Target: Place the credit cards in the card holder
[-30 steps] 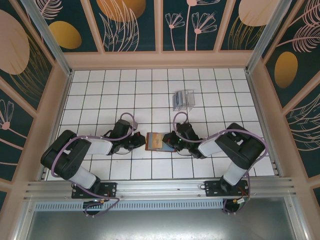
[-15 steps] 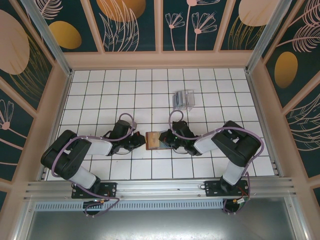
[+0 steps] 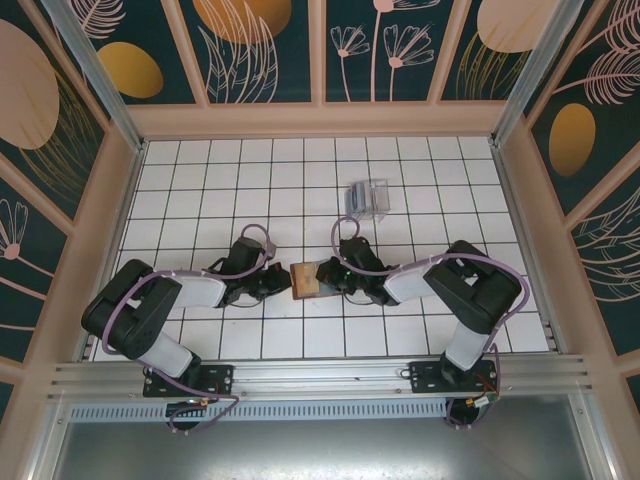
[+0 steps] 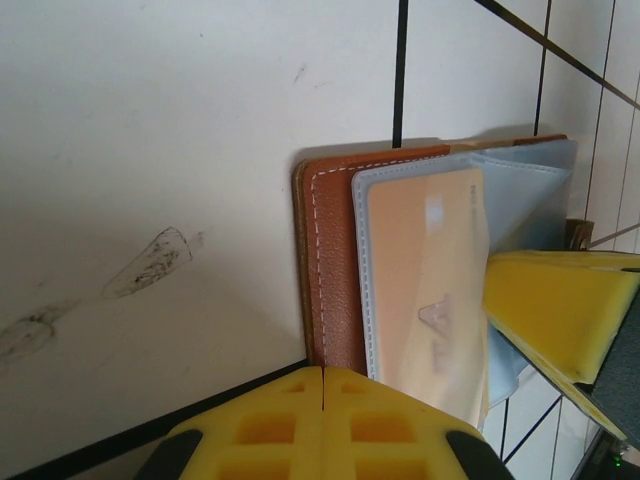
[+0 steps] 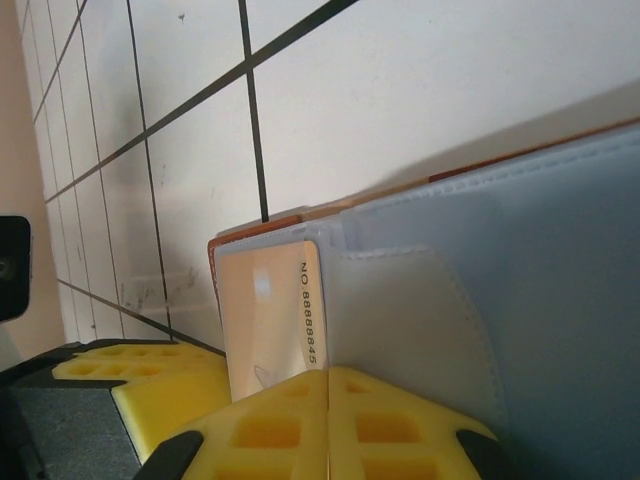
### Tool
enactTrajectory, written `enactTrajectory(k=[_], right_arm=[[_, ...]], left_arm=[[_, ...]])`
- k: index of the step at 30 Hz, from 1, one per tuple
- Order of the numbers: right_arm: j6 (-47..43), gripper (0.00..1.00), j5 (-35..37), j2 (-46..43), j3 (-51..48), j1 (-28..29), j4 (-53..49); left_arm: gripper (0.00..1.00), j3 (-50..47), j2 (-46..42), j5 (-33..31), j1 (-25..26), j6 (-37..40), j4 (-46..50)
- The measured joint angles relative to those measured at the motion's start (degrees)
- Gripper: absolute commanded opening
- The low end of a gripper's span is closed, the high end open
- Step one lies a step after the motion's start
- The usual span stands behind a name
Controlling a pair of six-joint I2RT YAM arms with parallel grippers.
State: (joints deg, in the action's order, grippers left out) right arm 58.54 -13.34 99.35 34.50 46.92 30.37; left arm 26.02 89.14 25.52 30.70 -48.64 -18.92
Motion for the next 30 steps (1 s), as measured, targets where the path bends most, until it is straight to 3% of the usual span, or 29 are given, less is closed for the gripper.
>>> enactTrajectory(k=[5, 10, 15, 30], right_arm=[[-3.5, 0.12, -0.2, 0.3, 2.3, -0.1, -3.5], [-7.2, 0.35, -0.4, -0.4, 3.8, 0.0, -6.0], [-11.3, 0.44, 1.2, -5.4, 3.8, 0.5, -12.1], [-14.1, 0.53, 9.8, -17.9, -1.4, 0.5, -24.4]], left_arm=[[0.02, 0.5, 0.0, -0.2, 0.0, 1.1, 1.1], [0.02, 1.3, 0.0, -0.6, 0.0, 2.2, 2.6], [0.02, 1.3, -0.6, -2.2, 0.5, 2.9, 3.0], [0.01, 1.3, -1.1, -3.7, 0.5, 3.0, 3.2]])
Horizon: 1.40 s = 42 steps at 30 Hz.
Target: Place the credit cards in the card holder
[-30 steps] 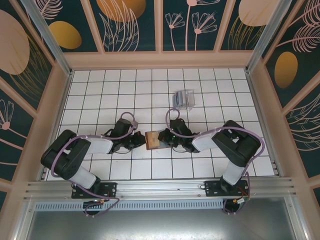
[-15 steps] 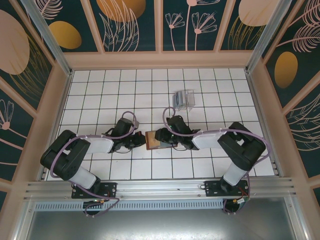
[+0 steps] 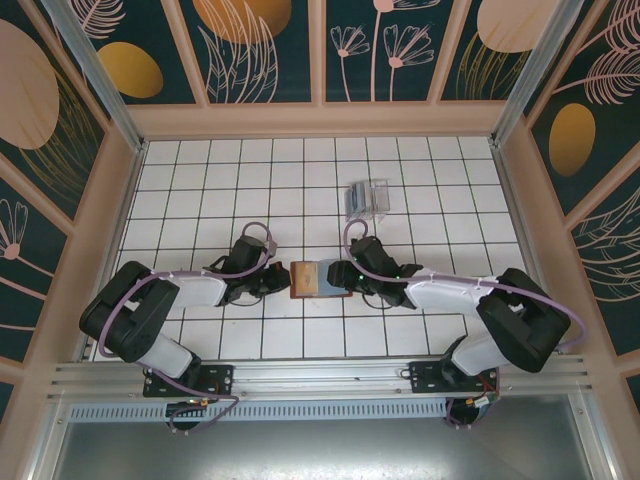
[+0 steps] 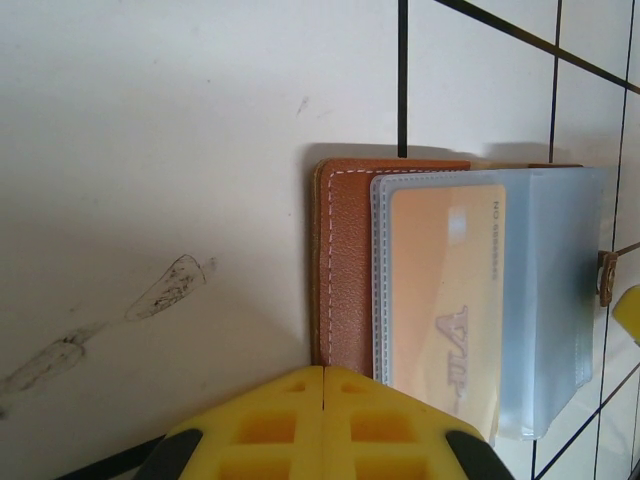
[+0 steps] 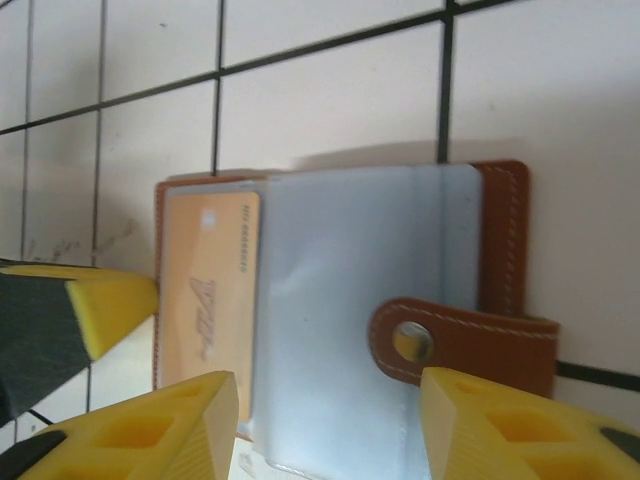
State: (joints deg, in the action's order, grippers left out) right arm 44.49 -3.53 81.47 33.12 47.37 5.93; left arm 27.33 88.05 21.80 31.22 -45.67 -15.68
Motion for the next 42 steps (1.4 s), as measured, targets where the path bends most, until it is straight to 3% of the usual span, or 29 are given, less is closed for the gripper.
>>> enactTrajectory(k=[14, 23, 38, 42], right_arm=[[1.4, 0.47, 0.2, 2.6, -0.9, 0.3, 1.0], [1.3, 0.48, 1.6, -2.1, -0.6, 0.7, -3.0], [3.8, 0.5, -3.7, 2.7, -1.2, 1.0, 1.8], [3.9, 0.44, -4.2, 2.8, -1.2, 1.0, 2.0]], left_arm=[[0.01, -0.2, 0.0, 0.0, 0.0, 0.0, -0.4], [0.02, -0.2, 0.0, -0.2, 0.0, -0.2, -0.3], [0.03, 0.3, 0.0, -0.5, 0.0, -0.2, 0.5], [0.03, 0.4, 0.1, -0.4, 0.0, -0.2, 0.5]])
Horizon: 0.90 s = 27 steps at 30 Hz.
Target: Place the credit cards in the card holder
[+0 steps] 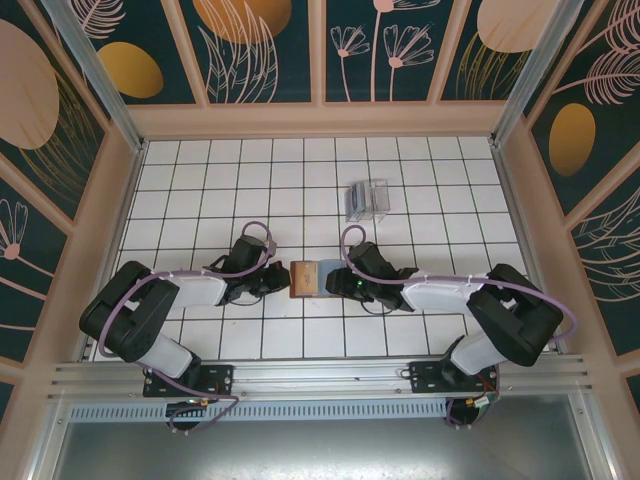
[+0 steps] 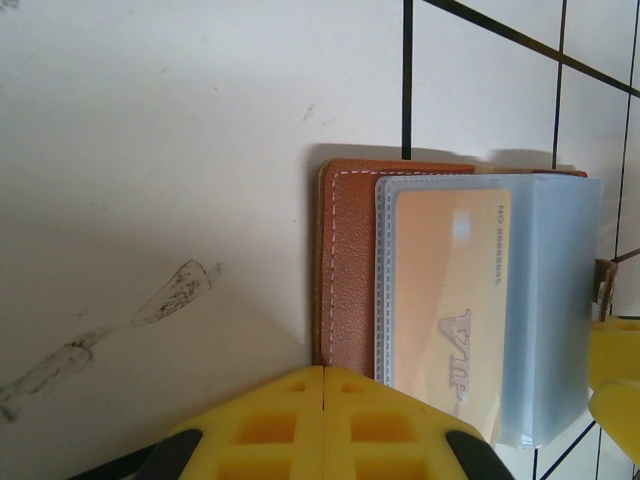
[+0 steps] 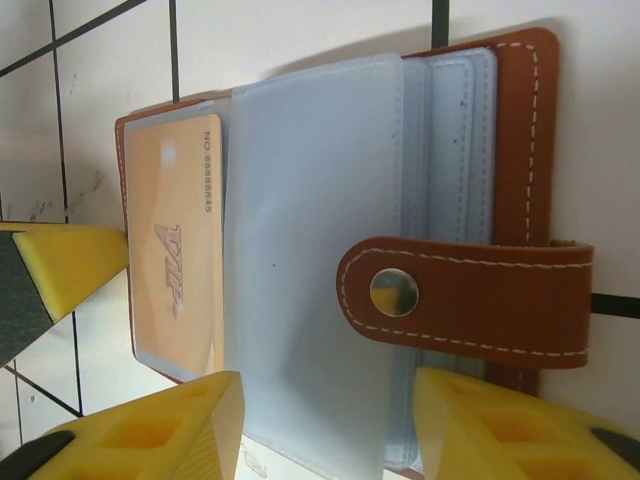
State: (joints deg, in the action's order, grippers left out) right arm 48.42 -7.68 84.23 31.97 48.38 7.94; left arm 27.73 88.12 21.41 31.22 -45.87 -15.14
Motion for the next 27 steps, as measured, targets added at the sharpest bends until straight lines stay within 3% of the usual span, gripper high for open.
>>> enactTrajectory(k=[6, 12, 18, 24, 27], right_arm=[[-0.1, 0.36, -0.3, 0.3, 0.2, 0.1, -0.5], [-0.6, 0.39, 0.0, 0.3, 1.5, 0.1, -2.8], [-1.7, 0.48, 2.1, -0.5, 2.7, 0.2, -6.7], [-2.3, 0.48, 4.8, -2.3, 3.1, 0.2, -11.3], [-3.2, 0.42, 4.1, -3.7, 3.1, 0.2, -10.7]], left_arm=[[0.04, 0.0, 0.1, 0.1, 0.0, 0.0, 0.0], [0.04, 0.0, 0.1, 0.1, 0.0, 0.0, 0.0], [0.04, 0.1, -0.4, -0.5, 0.0, 0.0, 0.5], [0.04, 0.0, -0.5, -0.9, 0.0, 0.0, 0.6], [0.04, 0.0, -0.5, -0.9, 0.0, 0.0, 0.6]])
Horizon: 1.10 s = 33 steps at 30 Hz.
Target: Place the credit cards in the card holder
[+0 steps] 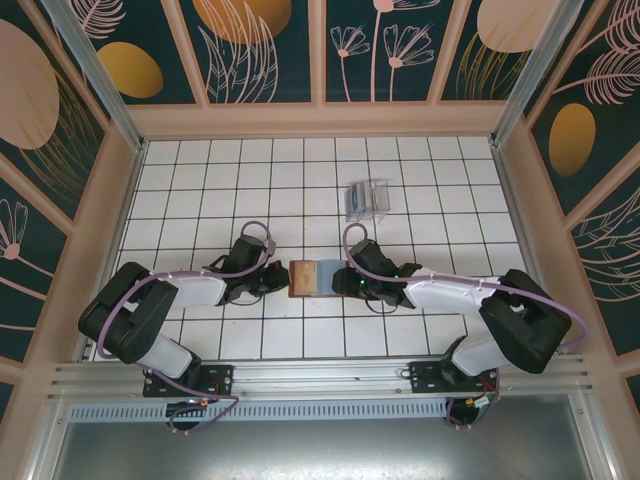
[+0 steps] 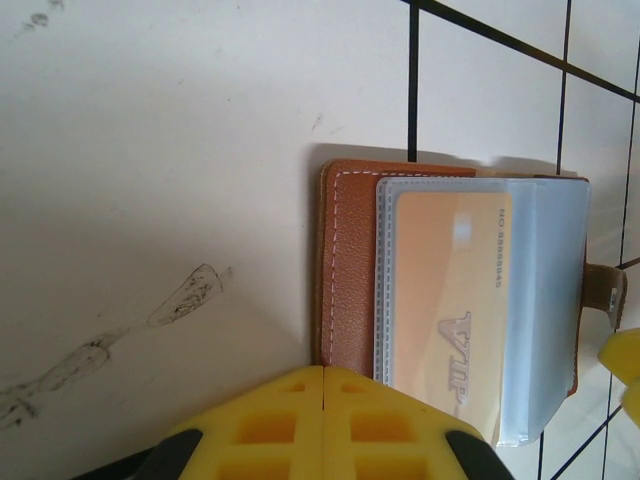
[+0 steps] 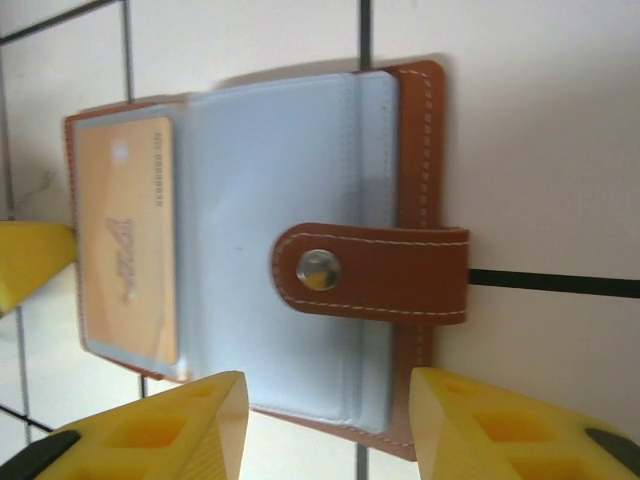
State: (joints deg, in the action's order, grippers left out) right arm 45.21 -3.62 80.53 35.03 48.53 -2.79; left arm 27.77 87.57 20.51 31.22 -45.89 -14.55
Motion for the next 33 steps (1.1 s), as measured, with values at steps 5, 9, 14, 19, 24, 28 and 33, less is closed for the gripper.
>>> enactTrajectory(k=[5, 9, 14, 19, 24, 28, 33], right_arm=[[-1.8, 0.36, -2.2, 0.4, 0.8, 0.0, 1.1], [-2.4, 0.38, -2.6, 3.2, 1.8, 0.0, 1.6], [-3.5, 0.36, -3.2, 6.0, 1.9, 0.0, 2.4], [-4.1, 0.36, -3.6, 6.3, 2.0, 0.0, 3.0], [-4.0, 0.36, -3.8, 6.3, 2.0, 0.0, 3.5], [-3.8, 0.36, -5.5, 6.5, 1.0, -0.2, 6.6], [-2.7, 0.35, -9.0, 6.4, -1.7, -1.4, 11.8]], left_arm=[[0.04, 0.0, 0.0, 0.0, 0.0, 0.0, 0.0], [0.04, 0.0, -0.1, 0.0, 0.0, 0.0, 0.0], [0.04, -0.3, -0.8, 0.0, 0.0, 0.0, 0.0], [0.04, -0.7, -1.6, -0.1, 0.0, 0.0, 0.0], [0.04, -0.7, -1.6, -0.2, 0.0, 0.0, 0.3], [0.04, -0.7, -1.6, -0.2, 0.0, 0.0, 0.3], [0.04, -0.7, -1.6, -0.2, 0.0, 0.0, 0.3]])
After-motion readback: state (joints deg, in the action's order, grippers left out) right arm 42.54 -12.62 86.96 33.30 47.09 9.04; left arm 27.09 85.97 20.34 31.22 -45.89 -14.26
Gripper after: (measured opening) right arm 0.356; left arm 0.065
